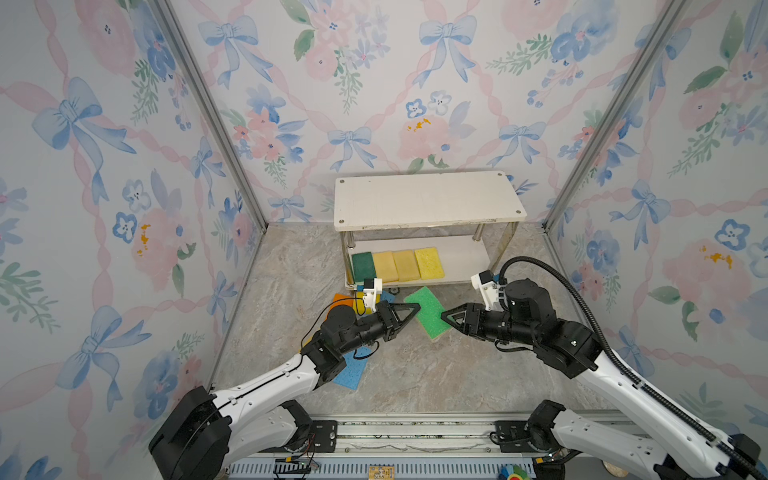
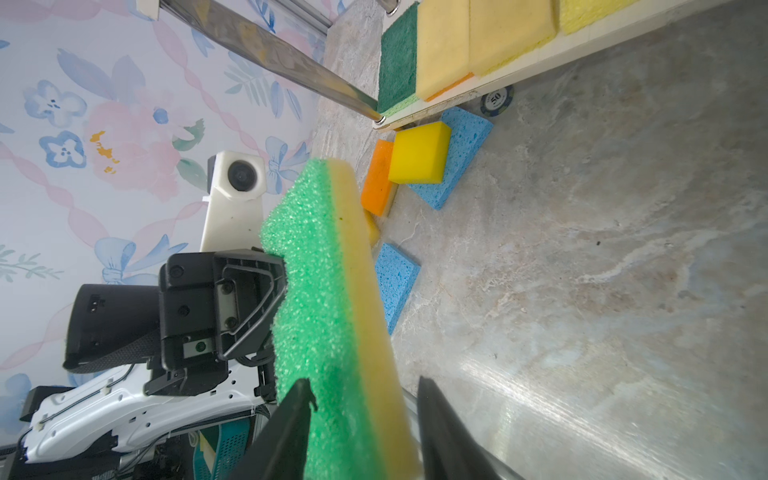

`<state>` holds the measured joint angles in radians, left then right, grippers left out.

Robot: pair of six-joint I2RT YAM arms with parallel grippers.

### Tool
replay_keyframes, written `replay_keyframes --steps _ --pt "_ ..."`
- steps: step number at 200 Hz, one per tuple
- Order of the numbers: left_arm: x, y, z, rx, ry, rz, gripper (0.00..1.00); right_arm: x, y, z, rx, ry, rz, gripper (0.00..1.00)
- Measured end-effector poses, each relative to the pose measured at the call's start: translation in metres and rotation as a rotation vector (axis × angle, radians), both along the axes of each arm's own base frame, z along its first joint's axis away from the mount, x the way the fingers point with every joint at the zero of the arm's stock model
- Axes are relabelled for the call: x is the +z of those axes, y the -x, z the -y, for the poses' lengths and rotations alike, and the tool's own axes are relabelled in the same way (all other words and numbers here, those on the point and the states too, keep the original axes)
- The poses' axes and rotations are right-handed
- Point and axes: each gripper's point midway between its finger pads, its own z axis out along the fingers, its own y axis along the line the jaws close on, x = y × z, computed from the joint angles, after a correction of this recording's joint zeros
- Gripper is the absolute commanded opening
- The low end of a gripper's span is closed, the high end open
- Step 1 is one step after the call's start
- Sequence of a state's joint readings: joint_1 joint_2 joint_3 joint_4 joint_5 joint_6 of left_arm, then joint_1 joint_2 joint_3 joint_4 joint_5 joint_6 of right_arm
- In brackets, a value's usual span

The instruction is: Place and organize the cleaning sponges onto the shelf

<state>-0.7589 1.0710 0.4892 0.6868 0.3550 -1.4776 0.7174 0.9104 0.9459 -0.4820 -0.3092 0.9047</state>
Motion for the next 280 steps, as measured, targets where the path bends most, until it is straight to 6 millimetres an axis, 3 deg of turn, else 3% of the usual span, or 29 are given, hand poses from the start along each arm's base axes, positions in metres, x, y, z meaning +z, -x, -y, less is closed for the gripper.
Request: replay_keyframes --steps 54,78,114,149,210,232,258,280 --pt "0.000 0.000 0.000 0.000 0.000 0.000 0.00 0.003 0.002 0.002 0.000 -0.007 0.005 0.38" --pt "0.000 -0.001 0.000 0.004 0.000 0.000 0.00 0.003 0.003 0.001 0.004 -0.010 -0.002 0.44" --pt "0.001 -0.003 -0.002 0.018 0.002 0.001 0.00 0.000 0.007 0.000 0.018 -0.009 -0.019 0.43" --pt "0.002 -0.002 -0.002 0.019 0.005 0.004 0.00 0.000 0.009 -0.002 0.023 -0.013 -0.027 0.33" --pt "0.005 -0.001 -0.004 0.021 0.011 0.011 0.00 0.002 0.010 -0.003 0.019 -0.021 -0.032 0.05" --pt "0.005 -0.002 -0.006 0.025 0.008 0.020 0.35 0.003 0.008 -0.002 0.007 -0.023 -0.026 0.02" --pt "0.005 -0.007 -0.015 0.049 0.005 0.037 0.49 0.003 0.002 0.005 -0.046 -0.014 -0.010 0.00" --pt "0.003 -0.012 -0.036 0.098 -0.004 0.060 0.61 0.003 -0.006 0.013 -0.110 -0.003 0.006 0.00"
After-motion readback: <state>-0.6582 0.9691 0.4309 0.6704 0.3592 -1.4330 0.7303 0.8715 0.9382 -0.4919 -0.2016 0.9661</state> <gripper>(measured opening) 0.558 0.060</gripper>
